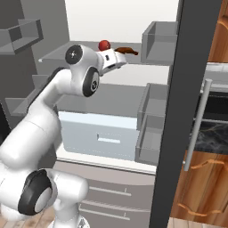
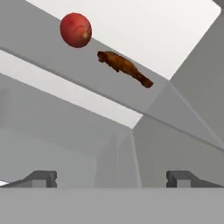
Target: Move the onion and chicken drumstick from the second highest shelf to the top shelf to make space. Then, place the pitcher from the counter on the cleared second highest shelf.
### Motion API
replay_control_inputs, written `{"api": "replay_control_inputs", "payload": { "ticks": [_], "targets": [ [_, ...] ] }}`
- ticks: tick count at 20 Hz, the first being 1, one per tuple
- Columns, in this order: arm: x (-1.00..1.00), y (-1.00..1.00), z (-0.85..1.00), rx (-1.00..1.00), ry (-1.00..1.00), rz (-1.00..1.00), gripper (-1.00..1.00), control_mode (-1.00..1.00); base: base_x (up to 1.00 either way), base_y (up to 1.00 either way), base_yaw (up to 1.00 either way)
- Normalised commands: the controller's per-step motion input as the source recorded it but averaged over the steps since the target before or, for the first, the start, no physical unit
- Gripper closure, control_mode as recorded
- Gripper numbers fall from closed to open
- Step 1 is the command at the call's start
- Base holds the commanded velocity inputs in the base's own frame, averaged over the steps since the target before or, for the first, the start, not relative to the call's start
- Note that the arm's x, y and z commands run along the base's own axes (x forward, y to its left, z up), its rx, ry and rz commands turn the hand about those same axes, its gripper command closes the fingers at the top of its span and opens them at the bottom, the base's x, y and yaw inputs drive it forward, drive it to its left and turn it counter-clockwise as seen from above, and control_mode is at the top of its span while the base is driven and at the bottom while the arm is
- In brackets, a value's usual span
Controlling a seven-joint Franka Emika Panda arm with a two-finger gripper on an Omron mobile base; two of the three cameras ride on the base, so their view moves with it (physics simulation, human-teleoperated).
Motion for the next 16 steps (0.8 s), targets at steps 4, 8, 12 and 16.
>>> {"api": "replay_control_inputs", "payload": {
  "ticks": [4,8,12,16],
  "targets": [
    [-0.98,0.37,0.00,0.22,0.07,-0.10,-1.00,-1.00,0.00,0.00,0.00],
    [-0.87,0.19,-0.01,0.29,0.16,-0.10,-1.00,-1.00,0.00,0.00,0.00],
    [-0.65,0.07,-0.10,0.22,0.22,-0.03,-1.00,-1.00,0.00,0.00,0.00],
    [-0.34,0.32,-0.22,0.10,0.27,-0.02,-1.00,-1.00,0.00,0.00,0.00]
  ]
}}
